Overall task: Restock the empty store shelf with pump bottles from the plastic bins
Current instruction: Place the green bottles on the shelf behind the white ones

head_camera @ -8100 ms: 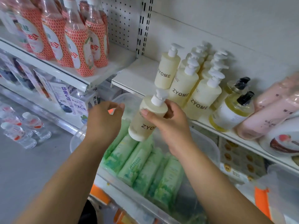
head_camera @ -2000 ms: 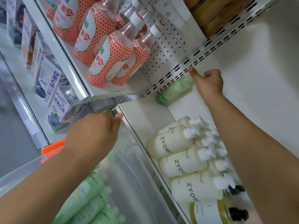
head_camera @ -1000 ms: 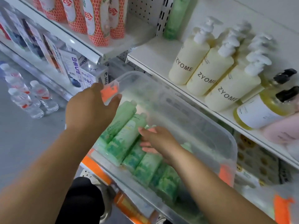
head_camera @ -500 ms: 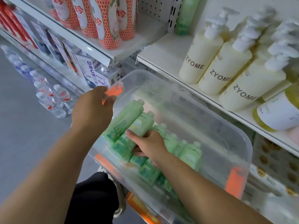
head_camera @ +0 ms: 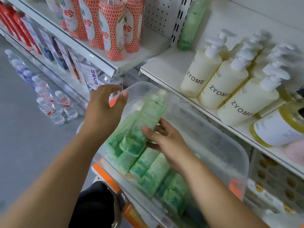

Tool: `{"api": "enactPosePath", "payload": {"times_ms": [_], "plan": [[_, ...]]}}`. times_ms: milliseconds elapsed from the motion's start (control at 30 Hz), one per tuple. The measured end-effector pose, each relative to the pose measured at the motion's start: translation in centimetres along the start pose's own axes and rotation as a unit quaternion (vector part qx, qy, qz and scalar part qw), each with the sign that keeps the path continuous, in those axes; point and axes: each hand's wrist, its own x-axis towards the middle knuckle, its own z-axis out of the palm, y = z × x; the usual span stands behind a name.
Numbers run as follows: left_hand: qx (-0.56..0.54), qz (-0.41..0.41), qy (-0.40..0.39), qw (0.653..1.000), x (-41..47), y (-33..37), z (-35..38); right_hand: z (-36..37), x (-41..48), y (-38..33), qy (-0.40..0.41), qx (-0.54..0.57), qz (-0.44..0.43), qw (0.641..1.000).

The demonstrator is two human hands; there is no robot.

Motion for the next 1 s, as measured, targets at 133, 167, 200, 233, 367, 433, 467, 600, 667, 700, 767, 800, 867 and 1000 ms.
{"api": "enactPosePath", "payload": {"times_ms": [133, 167, 200, 233, 367, 433, 467, 600, 667, 700, 767, 800, 867, 1000], "plan": [[-0.146, -0.056, -0.100, 0.983, -0.6, 0.9, -0.1, -0.7, -1.4, -2.5, -0.004, 0.054, -0.048, 0.997], [-0.168, -0.057, -0.139, 0.974, -0.6, 1.2, -0.3, -0.8, -1.7, -3.0, 0.003, 0.066, -0.063, 0.996], [-0.184, -0.062, -0.194, 0.962, -0.5, 1.4, -0.4, -1.0, -2.0, -3.5, 0.012, 0.076, -0.081, 0.994], [-0.195, -0.071, -0.260, 0.943, -0.5, 1.7, -0.5, -1.2, -2.2, -3.9, 0.020, 0.084, -0.098, 0.991], [-0.255, -0.068, -0.402, 0.877, -0.6, 3.2, -0.6, -2.5, -2.9, -5.9, 0.068, 0.051, -0.153, 0.985], [-0.276, -0.064, -0.404, 0.870, -0.5, 3.4, -0.4, -3.1, -3.5, -7.2, 0.078, 0.008, -0.160, 0.984], [-0.283, -0.061, -0.404, 0.868, -0.4, 3.6, -0.3, -3.4, -3.7, -7.8, 0.076, -0.007, -0.157, 0.985], [-0.316, -0.019, -0.401, 0.859, 0.2, 3.7, 0.1, -4.6, -4.5, -12.0, 0.081, -0.049, -0.156, 0.983], [-0.348, -0.009, -0.387, 0.854, 0.4, 3.9, 0.4, -4.9, -4.7, -14.9, 0.111, -0.076, -0.169, 0.976], [-0.364, -0.007, -0.382, 0.850, 0.6, 4.1, 0.5, -4.8, -4.8, -16.4, 0.119, -0.106, -0.172, 0.972], [-0.390, 0.002, -0.375, 0.841, 0.7, 4.6, 0.9, -4.4, -4.9, -19.5, 0.119, -0.193, -0.174, 0.958], [-0.408, 0.003, -0.368, 0.836, 0.8, 5.0, 1.2, -4.2, -5.0, -21.0, 0.116, -0.239, -0.176, 0.948], [-0.451, -0.021, -0.315, 0.835, 1.0, 5.6, 2.2, -3.6, -4.9, -23.7, 0.111, -0.312, -0.188, 0.925], [-0.294, -0.037, -0.104, 0.949, 1.3, 5.8, 3.4, -4.5, -2.7, -28.1, 0.143, -0.333, -0.220, 0.906]]}}
